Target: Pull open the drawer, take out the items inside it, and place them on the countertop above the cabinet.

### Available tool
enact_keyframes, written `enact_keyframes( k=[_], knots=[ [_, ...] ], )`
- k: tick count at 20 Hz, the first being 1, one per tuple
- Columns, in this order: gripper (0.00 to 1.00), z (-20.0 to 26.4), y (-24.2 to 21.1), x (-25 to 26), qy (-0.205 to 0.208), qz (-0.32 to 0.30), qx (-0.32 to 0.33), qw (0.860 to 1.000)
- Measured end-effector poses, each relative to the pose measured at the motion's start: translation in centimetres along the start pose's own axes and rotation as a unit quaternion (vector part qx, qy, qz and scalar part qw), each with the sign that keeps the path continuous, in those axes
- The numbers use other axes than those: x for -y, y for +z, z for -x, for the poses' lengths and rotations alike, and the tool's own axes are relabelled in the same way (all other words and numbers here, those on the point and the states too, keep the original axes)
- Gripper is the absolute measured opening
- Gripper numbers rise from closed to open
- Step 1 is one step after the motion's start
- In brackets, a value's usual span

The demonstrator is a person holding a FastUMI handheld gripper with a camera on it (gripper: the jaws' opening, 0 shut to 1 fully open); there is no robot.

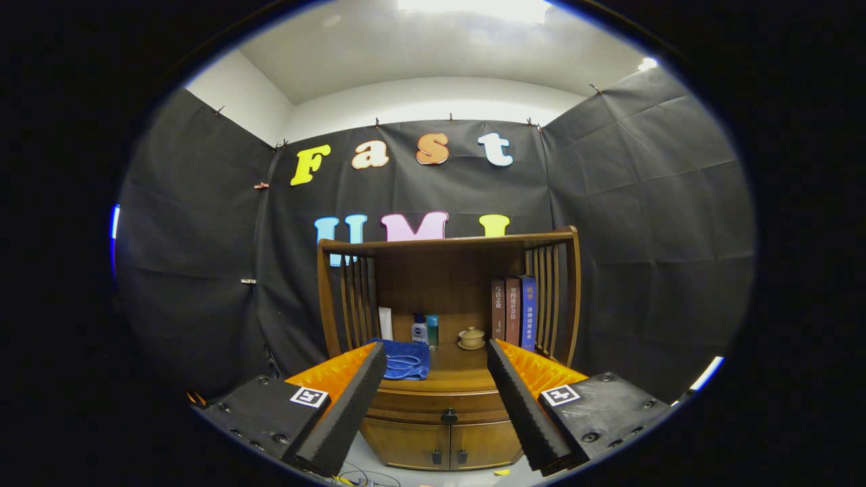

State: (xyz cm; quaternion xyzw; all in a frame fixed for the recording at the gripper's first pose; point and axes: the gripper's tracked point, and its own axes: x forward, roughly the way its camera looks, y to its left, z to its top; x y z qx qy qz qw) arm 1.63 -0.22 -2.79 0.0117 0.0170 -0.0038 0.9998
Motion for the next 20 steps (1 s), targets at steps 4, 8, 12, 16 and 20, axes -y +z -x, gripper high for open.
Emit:
enact_keyframes(
  k=[4, 8, 12, 16, 20],
  knots=[
    [0.98, -2.4, -4.6, 0.2, 0.000, -0.020, -0.027, 0.999],
    [0.97, -5.5, -10.3, 0.5, -0.006, -0.017, -0.054, 0.998],
    [0.96, -8.7, -16.6, 0.6, -0.007, -0.006, -0.087, 0.996],
    [0.97, -11.8, -21.3, 0.9, -0.006, -0.007, -0.113, 0.994],
    [0.97, -14.2, -25.8, 1.9, -0.016, -0.023, -0.132, 0.991]
  ],
)
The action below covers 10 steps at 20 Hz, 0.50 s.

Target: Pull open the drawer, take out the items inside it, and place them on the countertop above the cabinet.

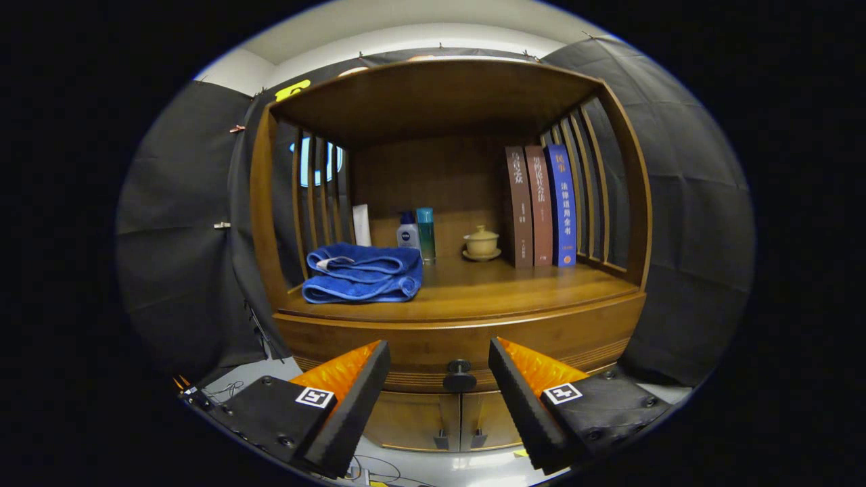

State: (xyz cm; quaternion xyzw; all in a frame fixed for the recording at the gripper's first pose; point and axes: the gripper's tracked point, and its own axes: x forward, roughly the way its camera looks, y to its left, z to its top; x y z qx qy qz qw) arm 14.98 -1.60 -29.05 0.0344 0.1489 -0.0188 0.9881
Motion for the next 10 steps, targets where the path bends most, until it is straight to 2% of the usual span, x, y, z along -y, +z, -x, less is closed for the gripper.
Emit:
enact_keyframes(
  k=[2, 10],
  knots=[
    [0.97, -2.2, -1.8, 0.8, -0.010, -0.004, -0.012, 1.000],
    [0.93, -6.2, -8.1, 2.6, -0.029, -0.016, -0.076, 0.997]
  ],
)
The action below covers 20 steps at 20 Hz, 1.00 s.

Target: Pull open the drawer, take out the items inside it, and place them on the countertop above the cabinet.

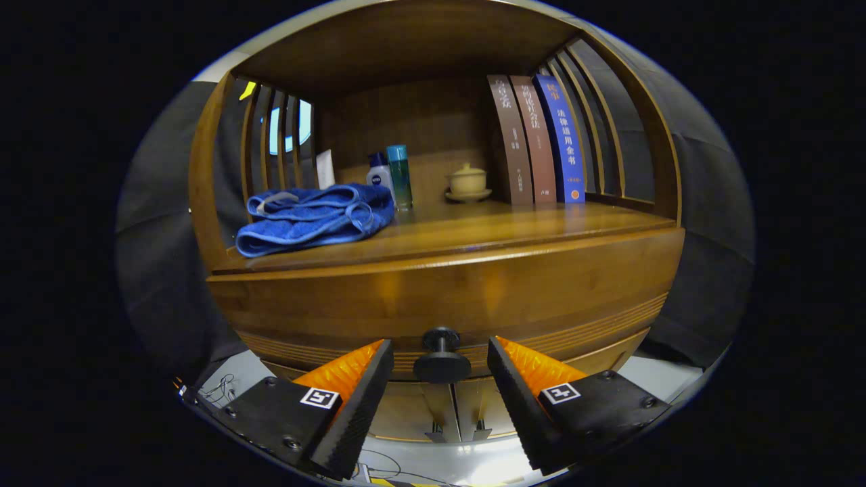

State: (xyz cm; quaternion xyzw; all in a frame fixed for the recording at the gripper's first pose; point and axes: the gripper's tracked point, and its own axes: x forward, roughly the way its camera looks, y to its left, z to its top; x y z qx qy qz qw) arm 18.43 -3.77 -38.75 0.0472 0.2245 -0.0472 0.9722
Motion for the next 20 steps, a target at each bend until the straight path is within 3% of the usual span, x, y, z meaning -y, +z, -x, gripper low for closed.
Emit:
enact_keyframes(
  k=[5, 9, 11, 18, 20],
  knots=[
    [0.90, -1.4, -0.8, 0.6, -0.009, 0.002, -0.011, 1.000],
    [0.49, -0.9, -0.9, 0.0, -0.010, 0.041, -0.024, 0.999],
    [0.43, -1.1, -1.3, 0.0, -0.009, 0.031, -0.029, 0.999],
    [0.42, 2.7, -2.5, 0.2, -0.020, 0.035, -0.027, 0.999],
    [0.17, 3.1, -4.4, 0.7, -0.030, 0.032, -0.029, 0.999]
  ],
)
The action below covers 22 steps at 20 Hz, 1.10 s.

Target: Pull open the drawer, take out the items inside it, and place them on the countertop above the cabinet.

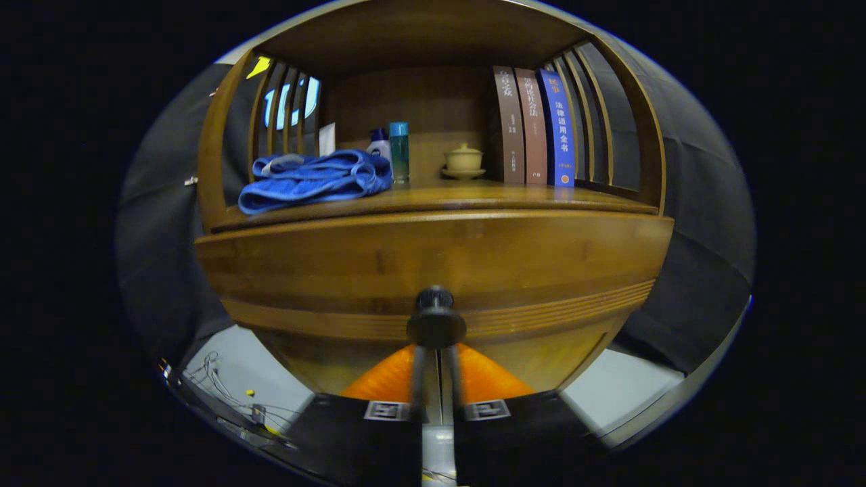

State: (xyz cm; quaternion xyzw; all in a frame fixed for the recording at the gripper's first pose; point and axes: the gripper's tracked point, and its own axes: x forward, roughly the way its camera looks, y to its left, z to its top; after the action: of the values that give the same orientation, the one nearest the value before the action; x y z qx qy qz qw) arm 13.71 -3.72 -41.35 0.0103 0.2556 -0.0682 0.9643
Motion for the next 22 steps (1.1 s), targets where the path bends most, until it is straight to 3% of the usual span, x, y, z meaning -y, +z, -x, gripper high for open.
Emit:
enact_keyframes(
  k=[1, 3, 7, 11, 12, 14, 16, 17, 19, 22],
  knots=[
    [0.05, 0.1, 0.8, -0.6, 0.016, -0.014, 0.003, 1.000],
    [0.08, 0.2, 1.4, -0.5, 0.015, -0.012, 0.007, 1.000],
    [0.91, 0.1, 2.6, -1.2, 0.025, -0.001, 0.013, 1.000],
    [0.88, -2.2, 3.0, -0.7, 0.018, -0.020, 0.001, 1.000],
    [0.81, -2.7, 2.9, -0.6, 0.019, -0.021, -0.005, 1.000],
    [0.49, -2.6, 2.7, -0.5, 0.020, -0.002, -0.010, 1.000],
    [0.37, -2.7, 2.7, -0.5, 0.017, 0.013, -0.014, 1.000],
    [0.36, -2.5, 2.6, -0.5, 0.019, 0.008, -0.016, 1.000],
    [0.26, -1.8, 2.4, -0.5, 0.020, 0.000, -0.015, 1.000],
    [0.25, 0.6, 1.6, -0.3, 0.020, -0.001, -0.015, 1.000]
  ],
)
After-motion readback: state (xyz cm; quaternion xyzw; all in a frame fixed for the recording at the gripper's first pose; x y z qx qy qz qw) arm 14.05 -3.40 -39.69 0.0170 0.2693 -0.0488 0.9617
